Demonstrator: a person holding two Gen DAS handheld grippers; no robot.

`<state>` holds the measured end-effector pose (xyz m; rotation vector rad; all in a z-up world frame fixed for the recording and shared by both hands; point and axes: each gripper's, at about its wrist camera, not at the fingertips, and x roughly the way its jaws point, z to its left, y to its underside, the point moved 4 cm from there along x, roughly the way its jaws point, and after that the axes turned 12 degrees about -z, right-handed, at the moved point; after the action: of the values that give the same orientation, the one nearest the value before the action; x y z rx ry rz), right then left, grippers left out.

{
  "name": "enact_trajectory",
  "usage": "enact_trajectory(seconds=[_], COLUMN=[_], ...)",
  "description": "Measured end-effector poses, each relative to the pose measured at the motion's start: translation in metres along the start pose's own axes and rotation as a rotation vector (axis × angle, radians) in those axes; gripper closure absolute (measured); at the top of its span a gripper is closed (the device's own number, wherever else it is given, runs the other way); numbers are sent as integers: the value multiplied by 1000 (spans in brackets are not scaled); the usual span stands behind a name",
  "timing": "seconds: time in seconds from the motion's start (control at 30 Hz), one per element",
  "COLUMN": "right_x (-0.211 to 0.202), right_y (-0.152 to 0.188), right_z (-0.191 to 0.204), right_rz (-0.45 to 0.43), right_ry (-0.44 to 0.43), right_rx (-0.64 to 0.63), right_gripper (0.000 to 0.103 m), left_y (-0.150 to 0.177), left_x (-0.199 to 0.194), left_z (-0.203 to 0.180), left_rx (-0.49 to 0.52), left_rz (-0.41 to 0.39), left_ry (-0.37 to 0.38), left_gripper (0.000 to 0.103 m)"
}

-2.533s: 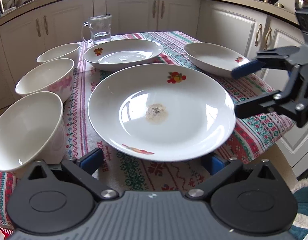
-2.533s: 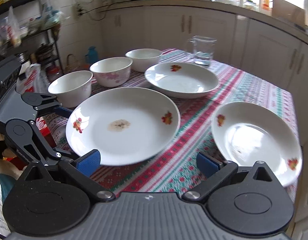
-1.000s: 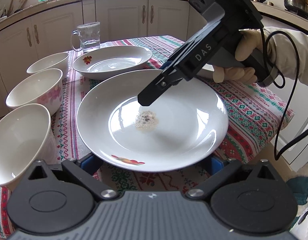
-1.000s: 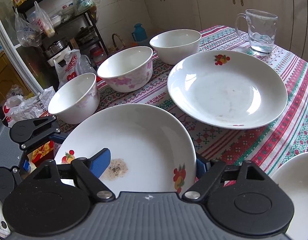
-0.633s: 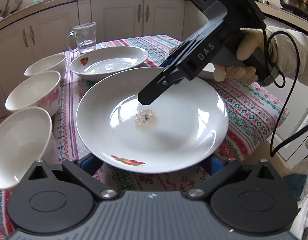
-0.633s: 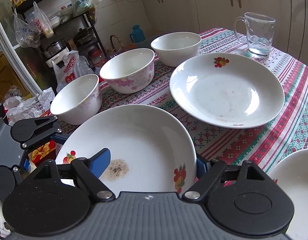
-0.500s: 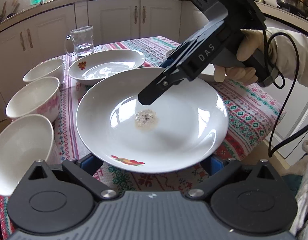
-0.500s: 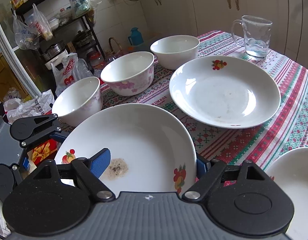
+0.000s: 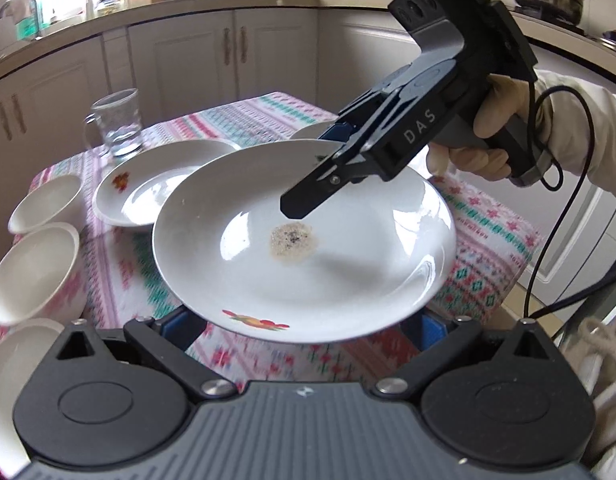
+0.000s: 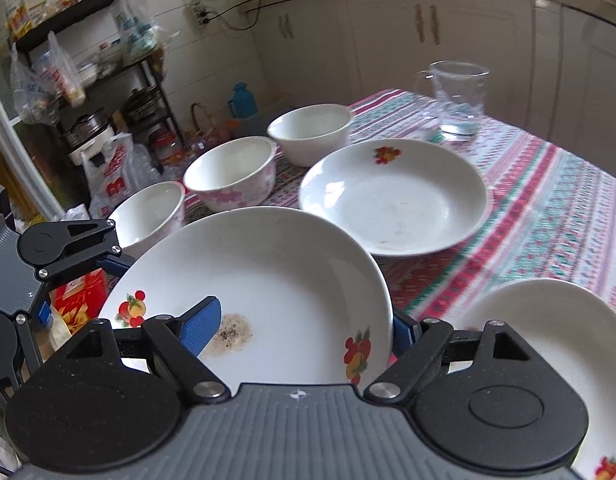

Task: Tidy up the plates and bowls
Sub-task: 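Lift the stained plate with the right tool and carry it over another plate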

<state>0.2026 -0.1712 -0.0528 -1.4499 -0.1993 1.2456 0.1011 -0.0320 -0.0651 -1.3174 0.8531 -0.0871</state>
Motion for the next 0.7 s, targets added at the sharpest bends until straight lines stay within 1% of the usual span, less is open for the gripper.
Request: enact_trajectory(seconds=[0.17, 0.47, 0.7], right_x=[-21, -57, -71], right_y=[1, 4, 14], right_z=[-18, -56, -89], right_rz=[-30, -77, -91], right_ry=[52, 145, 195], right_rx=[21, 52, 90], right_gripper=[15, 15, 14], left_y=[-15, -39, -50], left_x=[16, 56, 87], left_z=[-10, -32, -38], left_rx=[42, 73, 99], left_rz=[-3, -2, 7], left_ry=[43, 121, 158], left_gripper=[2, 2, 2])
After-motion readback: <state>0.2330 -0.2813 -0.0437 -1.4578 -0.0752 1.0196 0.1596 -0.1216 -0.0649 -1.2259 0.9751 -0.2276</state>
